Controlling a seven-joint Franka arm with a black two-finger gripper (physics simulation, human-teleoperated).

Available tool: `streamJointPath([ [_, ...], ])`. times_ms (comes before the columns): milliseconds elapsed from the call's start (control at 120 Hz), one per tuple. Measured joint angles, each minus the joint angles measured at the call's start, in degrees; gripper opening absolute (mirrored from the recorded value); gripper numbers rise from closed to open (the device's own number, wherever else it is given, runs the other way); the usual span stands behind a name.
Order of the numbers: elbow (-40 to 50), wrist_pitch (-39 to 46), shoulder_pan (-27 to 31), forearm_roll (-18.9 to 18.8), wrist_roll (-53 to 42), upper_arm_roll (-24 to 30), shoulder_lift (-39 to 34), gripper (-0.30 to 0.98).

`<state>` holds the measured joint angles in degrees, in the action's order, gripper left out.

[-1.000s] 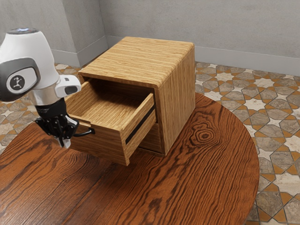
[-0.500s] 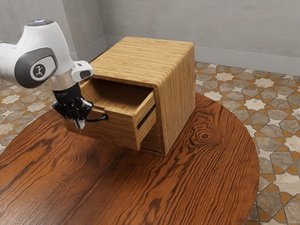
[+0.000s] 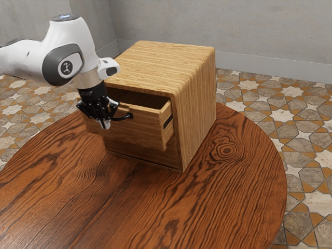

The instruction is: Push the drawer handle with one arm to close the drawer

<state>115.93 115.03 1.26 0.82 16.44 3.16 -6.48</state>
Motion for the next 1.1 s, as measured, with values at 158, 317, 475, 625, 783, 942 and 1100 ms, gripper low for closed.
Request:
streamJointPath([
  [158, -3.5, 0.6, 0.1, -0.1, -0.1, 0.0, 2.9, -0.04],
  [317, -7.0, 1.0, 0.0, -1.0, -0.2, 0.2, 5.6, -0.03],
  [475, -9.7, 1.3, -0.3, -1.5, -0.5, 0.3, 8.2, -0.03],
  [625, -10.2, 2.2, -0.3, -1.6, -0.9, 0.3, 9.2, -0.03],
  [783, -10.3, 3.6, -0.1, -1.7, -1.3, 0.4, 10.0, -0.03],
  [942, 0.5, 4.1, 0.4, -1.3, -1.1, 1.8, -1.2, 0.01],
  [1100, -8.8, -6.1, -0.1, 1.6, -0.1, 1.2, -5.4, 0.3],
])
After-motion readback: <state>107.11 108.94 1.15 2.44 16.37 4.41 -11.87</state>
